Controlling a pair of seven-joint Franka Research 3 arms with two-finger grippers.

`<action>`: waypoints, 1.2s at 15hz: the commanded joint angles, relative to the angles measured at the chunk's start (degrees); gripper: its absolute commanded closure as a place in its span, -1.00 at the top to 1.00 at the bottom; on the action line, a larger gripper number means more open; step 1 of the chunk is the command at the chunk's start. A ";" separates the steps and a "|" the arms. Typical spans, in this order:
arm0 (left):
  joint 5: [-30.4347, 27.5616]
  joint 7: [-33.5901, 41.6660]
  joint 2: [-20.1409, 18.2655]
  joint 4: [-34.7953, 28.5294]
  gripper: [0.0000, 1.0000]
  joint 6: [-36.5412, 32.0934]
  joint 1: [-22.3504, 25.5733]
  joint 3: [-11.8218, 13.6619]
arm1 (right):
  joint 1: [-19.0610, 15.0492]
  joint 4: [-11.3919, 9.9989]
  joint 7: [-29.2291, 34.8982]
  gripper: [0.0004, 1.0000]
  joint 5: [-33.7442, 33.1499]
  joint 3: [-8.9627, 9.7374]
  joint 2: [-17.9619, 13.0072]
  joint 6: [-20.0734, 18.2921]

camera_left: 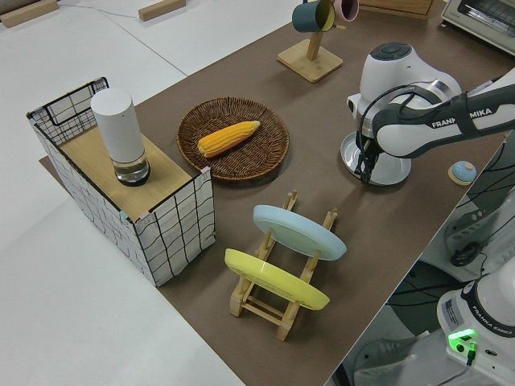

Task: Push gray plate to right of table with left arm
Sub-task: 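Push the gray plate with the left gripper toward the toaster oven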

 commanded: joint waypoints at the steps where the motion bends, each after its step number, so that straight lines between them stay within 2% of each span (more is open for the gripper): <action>1: -1.50 -3.03 2.93 0.55 -1.00 2.70 -2.53 -0.49 | -0.46 -0.23 -0.43 0.99 -0.03 0.30 -0.60 -0.68; 6: -5.72 -4.60 4.25 2.74 -1.00 2.70 -6.39 -0.58 | -0.46 -0.23 -0.43 0.99 -0.03 0.30 -0.60 -0.68; 11: -9.40 -10.93 5.83 5.90 -1.00 2.88 -12.28 -1.46 | -0.46 -0.23 -0.43 0.99 0.05 0.30 -0.60 -0.68; 13: -11.69 -11.90 7.49 7.40 -1.00 3.75 -13.78 -2.86 | -0.46 -0.23 -0.43 0.99 -0.03 0.30 -0.60 -0.68; 16: -13.46 -14.79 10.39 7.93 -1.00 9.36 -13.88 -7.25 | -0.46 -0.23 -0.43 0.99 -0.03 0.30 -0.60 -0.68; 18: -13.63 -16.64 12.07 9.59 -1.00 10.52 -13.88 -9.10 | -0.46 -0.23 -0.43 0.99 -0.03 0.30 -0.60 -0.68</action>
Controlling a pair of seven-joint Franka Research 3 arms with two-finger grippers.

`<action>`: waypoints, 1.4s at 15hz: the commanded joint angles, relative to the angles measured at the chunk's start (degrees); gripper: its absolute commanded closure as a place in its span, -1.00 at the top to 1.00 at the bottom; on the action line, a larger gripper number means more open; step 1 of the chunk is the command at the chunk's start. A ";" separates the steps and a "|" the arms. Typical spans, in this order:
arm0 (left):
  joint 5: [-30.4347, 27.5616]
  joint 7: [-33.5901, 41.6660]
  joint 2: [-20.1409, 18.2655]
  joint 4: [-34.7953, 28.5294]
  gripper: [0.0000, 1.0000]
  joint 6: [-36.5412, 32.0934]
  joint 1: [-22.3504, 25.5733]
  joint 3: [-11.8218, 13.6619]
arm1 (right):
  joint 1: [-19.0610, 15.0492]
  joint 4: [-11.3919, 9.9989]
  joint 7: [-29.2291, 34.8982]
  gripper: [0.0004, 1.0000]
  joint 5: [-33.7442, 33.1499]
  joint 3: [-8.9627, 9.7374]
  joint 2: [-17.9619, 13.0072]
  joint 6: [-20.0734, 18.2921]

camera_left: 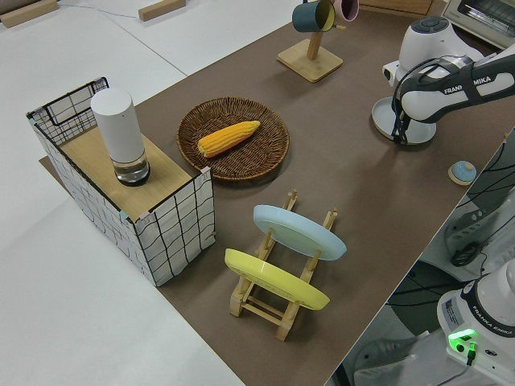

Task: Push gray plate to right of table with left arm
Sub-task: 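Push the gray plate with the left gripper toward the toaster oven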

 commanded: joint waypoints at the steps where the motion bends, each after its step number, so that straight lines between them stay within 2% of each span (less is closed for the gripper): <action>1: -1.64 -4.39 5.32 3.49 -1.00 3.51 -0.85 -3.29 | -0.46 -0.23 -0.43 0.99 -0.03 0.30 -0.60 -0.68; 3: -1.99 -7.55 8.12 5.86 -1.00 5.79 -0.76 -5.92 | -0.46 -0.23 -0.43 0.99 -0.03 0.30 -0.60 -0.68; 8: -1.99 -11.51 11.30 10.26 -1.00 7.03 -0.85 -9.26 | -0.46 -0.23 -0.43 0.99 0.05 0.30 -0.60 -0.68; 12: -1.99 -12.13 13.41 12.46 -1.00 7.12 -2.51 -9.45 | -0.46 -0.23 -0.43 0.99 0.05 0.30 -0.60 -0.68; 15: -1.99 -13.80 15.87 13.78 -1.00 11.06 -4.18 -9.45 | -0.46 -0.23 -0.43 0.99 -0.03 0.30 -0.60 -0.68; 21: -1.99 -14.95 17.10 16.07 -0.98 11.25 -5.77 -9.45 | -0.46 -0.23 -0.43 0.99 -0.03 0.30 -0.60 -0.68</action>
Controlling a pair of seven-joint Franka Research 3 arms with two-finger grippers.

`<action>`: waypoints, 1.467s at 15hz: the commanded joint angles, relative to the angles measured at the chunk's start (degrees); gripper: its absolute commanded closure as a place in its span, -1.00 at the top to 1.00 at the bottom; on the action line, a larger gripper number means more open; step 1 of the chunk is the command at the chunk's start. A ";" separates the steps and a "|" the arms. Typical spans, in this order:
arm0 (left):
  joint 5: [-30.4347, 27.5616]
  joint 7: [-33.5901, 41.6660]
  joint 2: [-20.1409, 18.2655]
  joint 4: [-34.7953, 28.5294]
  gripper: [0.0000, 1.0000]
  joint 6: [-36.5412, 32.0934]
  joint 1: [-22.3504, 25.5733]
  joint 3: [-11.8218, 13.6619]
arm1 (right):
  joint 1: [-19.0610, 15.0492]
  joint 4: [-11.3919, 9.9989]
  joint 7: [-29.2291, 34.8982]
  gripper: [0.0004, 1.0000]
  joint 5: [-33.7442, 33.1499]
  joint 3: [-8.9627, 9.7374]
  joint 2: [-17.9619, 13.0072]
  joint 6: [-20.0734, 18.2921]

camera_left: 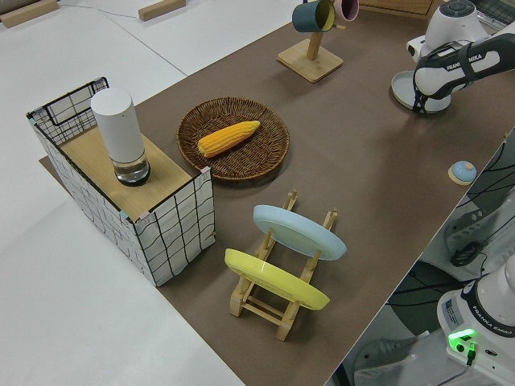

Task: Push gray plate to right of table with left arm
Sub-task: 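Push the gray plate with the left gripper toward the toaster oven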

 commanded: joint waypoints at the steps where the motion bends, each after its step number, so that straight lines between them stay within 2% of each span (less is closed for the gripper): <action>1: -0.84 -0.94 3.91 2.27 -0.83 2.03 -1.84 0.35 | -0.46 -0.23 -0.43 0.99 0.05 0.30 -0.60 -0.68; 2: -0.84 -0.94 4.08 2.62 -0.43 2.03 -1.84 0.35 | -0.46 -0.23 -0.43 0.99 0.05 0.30 -0.60 -0.68; 3: -0.75 -0.94 4.35 3.06 0.13 1.86 -1.84 0.44 | -0.46 -0.23 -0.43 0.99 0.05 0.30 -0.60 -0.68; 4: -0.58 -0.85 4.44 3.50 0.32 1.51 -1.84 0.44 | -0.46 -0.23 -0.43 0.99 -0.03 0.30 -0.60 -0.68; 5: -0.31 -0.85 4.53 3.76 0.41 1.42 -1.84 0.44 | -0.46 -0.23 -0.43 0.99 0.05 0.30 -0.60 -0.68; 7: 0.13 -0.59 4.61 3.85 0.75 1.33 -1.84 0.44 | -0.46 -0.23 -0.43 0.99 0.05 0.30 -0.60 -0.68; 9: 0.39 -0.32 4.18 4.11 0.97 0.55 -1.84 0.44 | -0.46 -0.23 -0.43 0.99 0.05 0.30 -0.60 -0.68; 12: 3.28 -0.06 3.47 6.39 0.99 -4.80 -1.41 1.05 | -0.46 -0.23 -0.43 0.99 -0.03 0.30 -0.60 -0.68; 15: 10.39 0.20 2.59 9.99 0.99 -13.32 0.70 1.23 | -0.46 -0.23 -0.43 0.99 0.05 0.30 -0.60 -0.68; 18: 16.11 1.43 1.46 11.24 0.99 -17.82 3.86 1.41 | -0.46 -0.23 -0.43 0.99 -0.03 0.30 -0.60 -0.68; 20: 19.62 3.09 0.31 11.24 0.99 -20.28 7.72 1.49 | -0.46 -0.23 -0.43 0.99 -0.03 0.30 -0.68 -0.68; 22: 20.52 8.44 -2.23 11.24 0.99 -23.00 12.11 1.49 | -0.46 -0.23 -0.43 0.99 -0.03 0.30 -0.60 -0.68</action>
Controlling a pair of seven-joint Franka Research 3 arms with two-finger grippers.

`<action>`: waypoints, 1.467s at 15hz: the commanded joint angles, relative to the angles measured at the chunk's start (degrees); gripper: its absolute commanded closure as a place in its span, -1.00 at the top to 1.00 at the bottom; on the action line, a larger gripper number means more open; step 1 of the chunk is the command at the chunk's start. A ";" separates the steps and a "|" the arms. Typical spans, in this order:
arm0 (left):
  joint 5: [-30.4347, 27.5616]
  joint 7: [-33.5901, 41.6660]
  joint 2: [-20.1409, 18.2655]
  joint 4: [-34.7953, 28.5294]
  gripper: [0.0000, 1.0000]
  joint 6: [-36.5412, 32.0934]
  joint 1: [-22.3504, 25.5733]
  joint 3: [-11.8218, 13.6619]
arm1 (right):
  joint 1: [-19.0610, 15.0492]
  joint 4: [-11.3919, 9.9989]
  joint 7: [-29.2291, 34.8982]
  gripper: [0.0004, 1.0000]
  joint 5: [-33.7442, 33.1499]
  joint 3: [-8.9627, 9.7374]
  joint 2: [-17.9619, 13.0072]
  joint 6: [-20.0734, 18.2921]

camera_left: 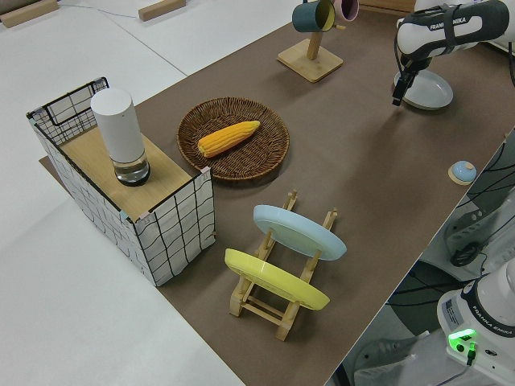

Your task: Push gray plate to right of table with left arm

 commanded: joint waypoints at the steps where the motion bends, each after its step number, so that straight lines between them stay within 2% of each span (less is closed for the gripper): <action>1: 2.37 9.27 -5.22 -0.07 0.99 -6.14 8.51 -0.08 | -0.46 -0.23 -0.43 0.99 -0.03 0.30 -0.60 -0.68; 4: 2.19 16.32 -8.74 1.60 0.99 -11.85 14.94 -0.08 | -0.46 -0.23 -0.43 0.99 -0.03 0.30 -0.60 -0.68; 7: 2.63 17.47 -10.86 2.39 0.99 -14.76 18.81 0.27 | -0.46 -0.23 -0.43 0.99 0.05 0.30 -0.60 -0.68; 10: 2.63 20.45 -11.13 5.98 0.99 -19.50 21.45 0.27 | -0.46 -0.23 -0.43 0.99 0.05 0.30 -0.60 -0.68; 13: 2.72 20.72 -12.61 6.35 0.99 -20.39 24.70 0.45 | -0.46 -0.23 -0.43 0.99 0.05 0.30 -0.60 -0.68; 15: 2.63 22.29 -14.37 6.44 0.99 -22.31 25.41 0.71 | -0.46 -0.23 -0.43 0.99 0.05 0.30 -0.60 -0.68; 16: 2.46 23.53 -15.42 7.22 0.99 -23.89 25.59 1.84 | -0.46 -0.23 -0.43 0.99 -0.03 0.30 -0.60 -0.68; 18: 2.10 25.29 -16.14 10.72 0.99 -28.98 25.59 4.39 | -0.46 -0.23 -0.43 0.99 -0.03 0.30 -0.60 -0.68; 22: 2.10 26.70 -16.05 19.08 0.99 -37.96 24.97 6.16 | -0.46 -0.23 -0.43 0.99 0.05 0.30 -0.60 -0.68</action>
